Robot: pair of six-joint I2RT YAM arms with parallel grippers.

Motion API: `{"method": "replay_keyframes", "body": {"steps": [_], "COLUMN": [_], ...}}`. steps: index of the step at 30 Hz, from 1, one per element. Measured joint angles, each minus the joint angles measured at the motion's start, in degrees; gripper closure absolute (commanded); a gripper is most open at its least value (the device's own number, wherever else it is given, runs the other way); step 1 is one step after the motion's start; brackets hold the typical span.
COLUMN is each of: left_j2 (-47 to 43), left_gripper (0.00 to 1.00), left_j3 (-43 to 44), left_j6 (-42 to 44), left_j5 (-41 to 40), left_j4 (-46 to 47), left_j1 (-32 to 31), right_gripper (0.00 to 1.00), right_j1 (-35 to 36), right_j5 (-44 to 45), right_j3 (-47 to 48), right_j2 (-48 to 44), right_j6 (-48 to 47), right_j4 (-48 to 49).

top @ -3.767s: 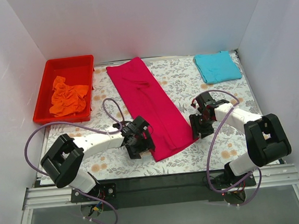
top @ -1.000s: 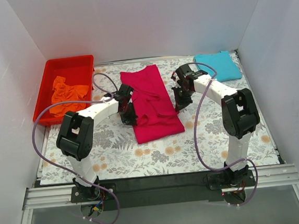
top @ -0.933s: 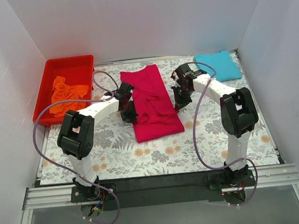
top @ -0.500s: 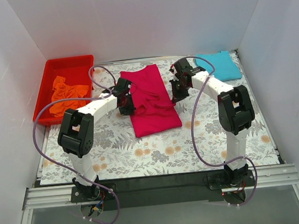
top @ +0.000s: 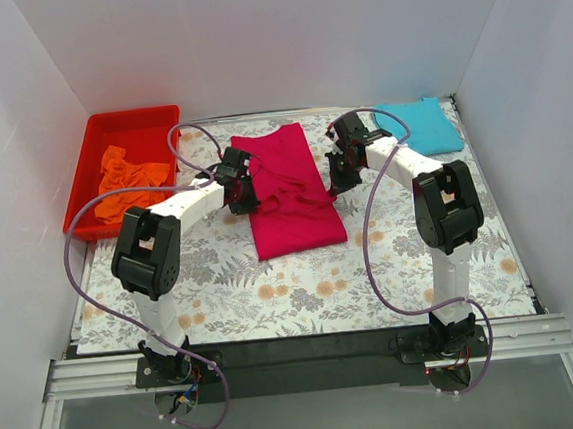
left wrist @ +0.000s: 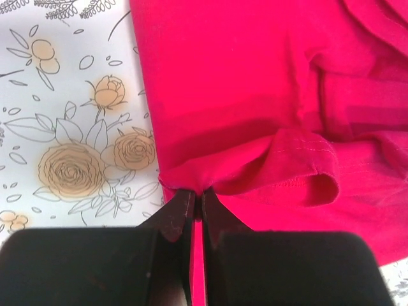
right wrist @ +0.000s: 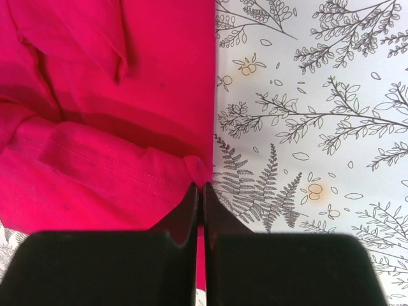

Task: Fold and stack the t-shirts
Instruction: Fold the tshirt

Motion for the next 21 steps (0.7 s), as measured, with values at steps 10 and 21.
{"method": "replay_keyframes", "body": {"steps": [10,21], "left_j2": [2.29,2.45], "left_gripper": [0.98,0.4], "left_j3": [-0.94,-1.36], "left_j6": [-0.07,-0.26], "left_j5": [-1.46,-2.95], "left_j4": [2.01,3.04], "left_j1": [0.0,0.0], "right_gripper": [0.99,0.64], "right_j1": [-0.11,-0.15], "right_j5": [0.02,-0.55], "right_j3": [0.0,0.0], "right_j2": [2.01,2.97], "right_j6": [0.11,0.66], "right_j4": [2.03,3.1]}}
